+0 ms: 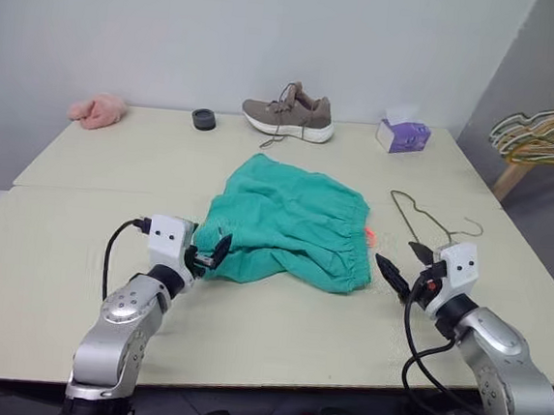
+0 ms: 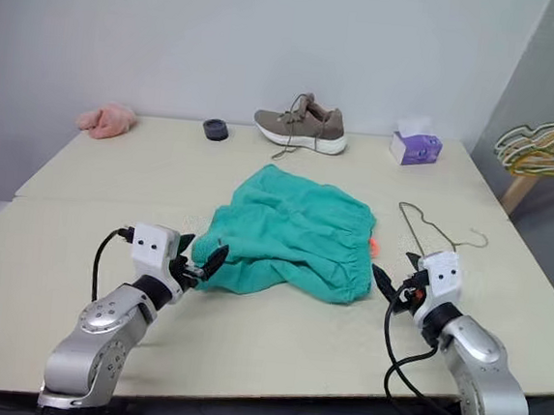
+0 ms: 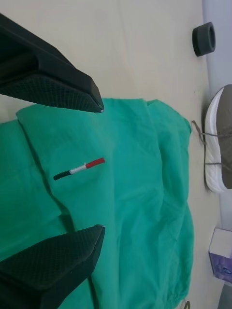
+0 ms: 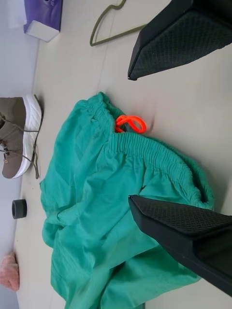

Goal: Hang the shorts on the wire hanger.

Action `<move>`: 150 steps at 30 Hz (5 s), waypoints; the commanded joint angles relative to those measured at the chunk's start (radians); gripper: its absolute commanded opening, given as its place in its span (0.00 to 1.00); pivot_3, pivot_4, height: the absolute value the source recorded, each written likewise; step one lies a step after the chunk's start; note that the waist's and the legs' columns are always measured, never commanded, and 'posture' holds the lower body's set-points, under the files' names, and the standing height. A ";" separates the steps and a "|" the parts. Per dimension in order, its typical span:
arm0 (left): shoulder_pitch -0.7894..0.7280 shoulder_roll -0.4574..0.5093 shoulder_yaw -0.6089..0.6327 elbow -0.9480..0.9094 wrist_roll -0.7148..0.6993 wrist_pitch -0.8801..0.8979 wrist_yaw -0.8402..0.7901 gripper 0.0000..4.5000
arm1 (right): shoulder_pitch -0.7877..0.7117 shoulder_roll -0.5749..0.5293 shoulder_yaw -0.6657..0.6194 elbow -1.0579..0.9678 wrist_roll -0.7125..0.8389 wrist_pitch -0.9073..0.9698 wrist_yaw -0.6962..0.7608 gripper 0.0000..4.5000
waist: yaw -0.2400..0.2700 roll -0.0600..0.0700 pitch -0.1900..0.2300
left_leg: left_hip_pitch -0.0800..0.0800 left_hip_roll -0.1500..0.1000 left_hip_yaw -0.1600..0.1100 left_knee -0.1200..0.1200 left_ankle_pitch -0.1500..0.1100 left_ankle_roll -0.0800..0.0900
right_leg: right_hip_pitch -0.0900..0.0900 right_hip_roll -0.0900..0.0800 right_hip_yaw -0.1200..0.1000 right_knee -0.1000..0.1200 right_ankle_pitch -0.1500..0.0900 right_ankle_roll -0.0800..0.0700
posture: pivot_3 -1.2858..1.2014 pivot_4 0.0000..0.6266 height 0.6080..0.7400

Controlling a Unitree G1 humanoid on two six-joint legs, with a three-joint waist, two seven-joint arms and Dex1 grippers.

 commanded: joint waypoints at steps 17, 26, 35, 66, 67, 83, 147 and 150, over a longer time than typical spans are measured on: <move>0.130 0.031 0.066 -0.115 0.008 -0.161 -0.038 0.87 | -0.018 -0.084 0.157 0.003 -0.017 -0.126 0.208 0.90 | 0.035 -0.004 -0.005 | 0.000 0.000 -0.001 0.001 0.000 0.000 | 0.001 0.000 -0.001 0.000 0.001 0.001 | 0.53 0.00 1.00; 0.151 0.050 0.097 -0.133 -0.007 -0.180 -0.064 0.87 | -0.047 -0.091 0.167 0.003 0.005 -0.103 0.246 0.90 | 0.037 -0.006 -0.007 | 0.000 0.000 -0.001 0.001 0.000 0.000 | 0.001 0.000 -0.001 0.000 0.001 0.001 | 0.53 0.00 1.00; 0.189 0.170 0.071 -0.119 -0.030 -0.182 -0.233 1.00 | -0.036 -0.218 0.184 -0.027 -0.001 -0.121 0.376 0.90 | 0.037 -0.007 -0.008 | 0.000 -0.001 0.000 0.001 0.000 0.000 | 0.001 0.000 -0.001 0.000 0.001 0.001 | 0.52 0.00 1.00; -0.153 0.243 -0.252 0.374 0.335 -0.375 -0.324 0.18 | -0.153 -0.344 0.349 0.083 -0.311 -0.302 0.388 0.90 | -0.010 -0.003 -0.013 | 0.001 0.000 0.000 0.002 0.000 0.000 | 0.001 0.000 -0.001 0.001 0.001 0.002 | 0.47 0.00 1.00; -0.157 0.242 -0.242 0.364 0.312 -0.363 -0.340 0.10 | -0.183 -0.335 0.368 0.127 -0.339 -0.324 0.385 0.90 | -0.014 -0.003 -0.013 | 0.001 0.000 0.000 0.002 0.000 0.000 | 0.001 0.000 0.000 0.001 0.001 0.002 | 0.47 0.00 1.00; -0.102 0.402 -0.178 0.306 0.137 -0.331 -0.625 0.00 | -0.448 -0.238 0.494 0.525 -0.490 -0.515 0.457 0.14 | -0.025 -0.002 -0.014 | 0.001 0.000 0.002 0.002 0.000 0.000 | 0.000 -0.001 0.001 0.001 0.004 -0.003 | 0.48 0.00 1.00; -0.424 0.406 -0.109 0.101 -0.299 0.099 -0.673 1.00 | -0.502 -0.304 0.070 0.780 -0.158 0.100 0.071 0.99 | -0.056 0.001 -0.020 | 0.001 -0.003 0.008 0.003 0.002 0.001 | -0.004 0.002 0.016 0.001 0.009 0.000 | 0.46 0.00 1.00; -0.421 0.403 -0.121 0.078 -0.294 0.093 -0.691 1.00 | -0.534 -0.291 0.087 0.874 -0.175 0.088 0.101 0.99 | -0.073 0.001 -0.020 | 0.002 -0.003 0.008 0.003 0.001 0.001 | -0.005 0.002 0.018 0.001 0.009 0.001 | 0.46 0.00 1.00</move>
